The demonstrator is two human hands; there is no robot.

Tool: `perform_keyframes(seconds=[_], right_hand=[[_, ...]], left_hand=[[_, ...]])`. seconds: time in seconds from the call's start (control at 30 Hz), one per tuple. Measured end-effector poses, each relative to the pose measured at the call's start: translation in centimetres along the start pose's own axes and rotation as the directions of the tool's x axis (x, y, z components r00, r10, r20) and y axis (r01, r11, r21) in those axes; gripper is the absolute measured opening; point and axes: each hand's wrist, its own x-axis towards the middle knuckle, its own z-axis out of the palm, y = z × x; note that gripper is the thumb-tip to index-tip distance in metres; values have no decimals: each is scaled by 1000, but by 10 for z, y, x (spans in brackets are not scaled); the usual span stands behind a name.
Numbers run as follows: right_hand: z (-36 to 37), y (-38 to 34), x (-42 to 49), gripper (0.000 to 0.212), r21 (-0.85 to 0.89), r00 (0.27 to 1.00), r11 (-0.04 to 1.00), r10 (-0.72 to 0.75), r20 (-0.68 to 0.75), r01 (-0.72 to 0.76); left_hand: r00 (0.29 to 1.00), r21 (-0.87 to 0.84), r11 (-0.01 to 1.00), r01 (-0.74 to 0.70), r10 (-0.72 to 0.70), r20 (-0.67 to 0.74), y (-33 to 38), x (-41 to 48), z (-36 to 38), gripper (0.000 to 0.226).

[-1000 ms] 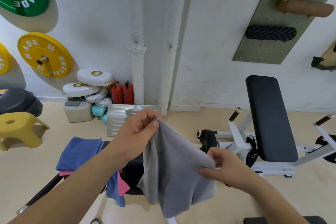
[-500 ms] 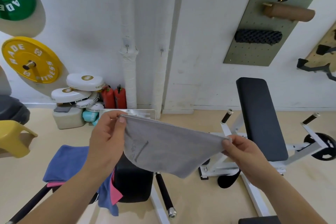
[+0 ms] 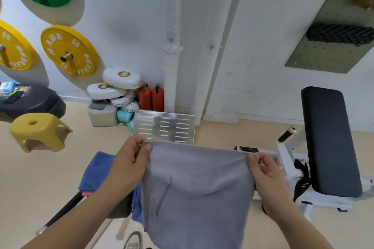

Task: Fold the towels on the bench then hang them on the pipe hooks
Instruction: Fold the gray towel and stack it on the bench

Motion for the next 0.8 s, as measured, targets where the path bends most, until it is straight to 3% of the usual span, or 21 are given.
perform_keyframes(seconds=[0.13, 0.33, 0.5, 0.7, 0.8], right_hand=[[35, 3, 37, 31, -21, 1000, 999, 26, 12, -26], [74, -17, 84, 21, -53, 1000, 999, 13, -25, -14], [85, -3, 102, 23, -79, 998, 995, 62, 30, -60], [85, 91, 79, 18, -284, 939, 927, 300, 171, -244], [76, 137, 56, 17, -410, 883, 864, 408, 230, -293]], left_hand=[[998, -53, 997, 50, -48, 39, -20, 47, -13, 12], [992, -88, 994, 65, -56, 110, -34, 116, -36, 15], [974, -27, 997, 72, -64, 217, -59, 135, -45, 16], [916, 161, 968, 195, -238, 324, -132, 94, -45, 26], [910, 256, 933, 253, -320, 264, -157, 56, -40, 27]])
